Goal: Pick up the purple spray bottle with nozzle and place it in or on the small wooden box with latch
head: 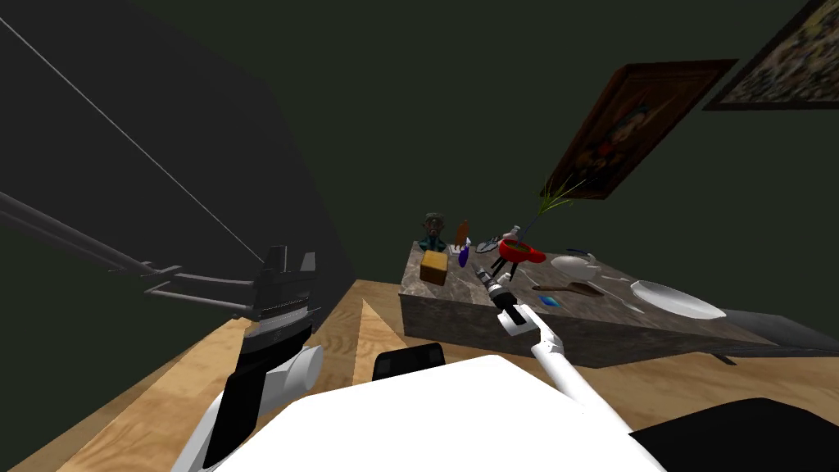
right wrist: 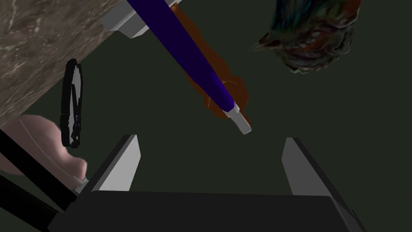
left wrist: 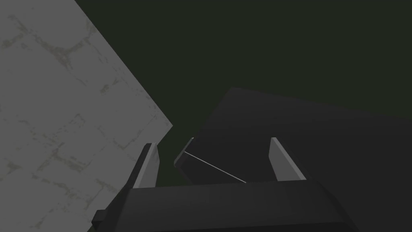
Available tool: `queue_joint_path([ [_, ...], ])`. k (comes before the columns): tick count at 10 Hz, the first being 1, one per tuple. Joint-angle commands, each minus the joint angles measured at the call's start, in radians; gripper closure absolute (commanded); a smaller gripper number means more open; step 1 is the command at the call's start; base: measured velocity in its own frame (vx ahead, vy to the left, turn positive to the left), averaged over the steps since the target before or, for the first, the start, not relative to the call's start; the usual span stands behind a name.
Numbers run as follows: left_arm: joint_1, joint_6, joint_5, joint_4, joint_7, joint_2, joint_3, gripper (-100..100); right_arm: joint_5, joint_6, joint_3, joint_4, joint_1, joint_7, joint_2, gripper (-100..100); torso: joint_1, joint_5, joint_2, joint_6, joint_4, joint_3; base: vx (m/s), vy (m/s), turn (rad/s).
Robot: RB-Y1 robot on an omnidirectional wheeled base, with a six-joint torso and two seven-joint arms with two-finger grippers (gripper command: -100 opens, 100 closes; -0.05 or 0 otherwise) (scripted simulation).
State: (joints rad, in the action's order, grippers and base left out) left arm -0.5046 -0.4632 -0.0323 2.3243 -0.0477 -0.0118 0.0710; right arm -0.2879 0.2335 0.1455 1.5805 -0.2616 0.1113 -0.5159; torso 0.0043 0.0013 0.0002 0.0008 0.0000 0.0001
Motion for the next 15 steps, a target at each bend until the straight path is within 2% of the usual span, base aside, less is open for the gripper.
queue_joint_path([
  [1,0.000,0.000,0.000,0.000,0.000,0.000,0.000,0,-0.021,-0.016,0.006,-0.050,0.023,0.018,-0.028,-100,0.000,0.000,0.000,0.000,0.000,0.000,0.020,0.067,0.125],
  [2,0.000,0.000,0.000,0.000,0.000,0.000,0.000,0,-0.021,-0.016,0.006,-0.053,0.023,0.018,-0.028,-100,0.000,0.000,0.000,0.000,0.000,0.000,0.012,0.052,0.050],
  [9,0.000,0.000,0.000,0.000,0.000,0.000,0.000,0,-0.132,-0.134,0.035,-0.274,0.110,0.104,-0.196,-100,0.002,0.001,-0.001,0.000,0.000,0.000,0.025,0.097,0.135],
  [10,0.000,0.000,0.000,0.000,0.000,0.000,0.000,0,-0.132,-0.134,0.035,-0.274,0.110,0.104,-0.196,-100,0.002,0.001,0.001,0.000,0.000,0.000,0.008,0.055,0.026],
  [13,0.000,0.000,0.000,0.000,0.000,0.000,0.000,0,-0.167,-0.171,0.045,-0.341,0.137,0.131,-0.249,-100,-0.001,0.000,0.001,0.000,0.000,0.000,0.023,0.050,0.104],
  [15,0.000,0.000,0.000,0.000,0.000,0.000,0.000,0,-0.176,-0.181,0.047,-0.359,0.145,0.138,-0.264,-100,-0.001,0.000,0.001,0.001,0.000,0.001,0.008,0.047,0.029],
])
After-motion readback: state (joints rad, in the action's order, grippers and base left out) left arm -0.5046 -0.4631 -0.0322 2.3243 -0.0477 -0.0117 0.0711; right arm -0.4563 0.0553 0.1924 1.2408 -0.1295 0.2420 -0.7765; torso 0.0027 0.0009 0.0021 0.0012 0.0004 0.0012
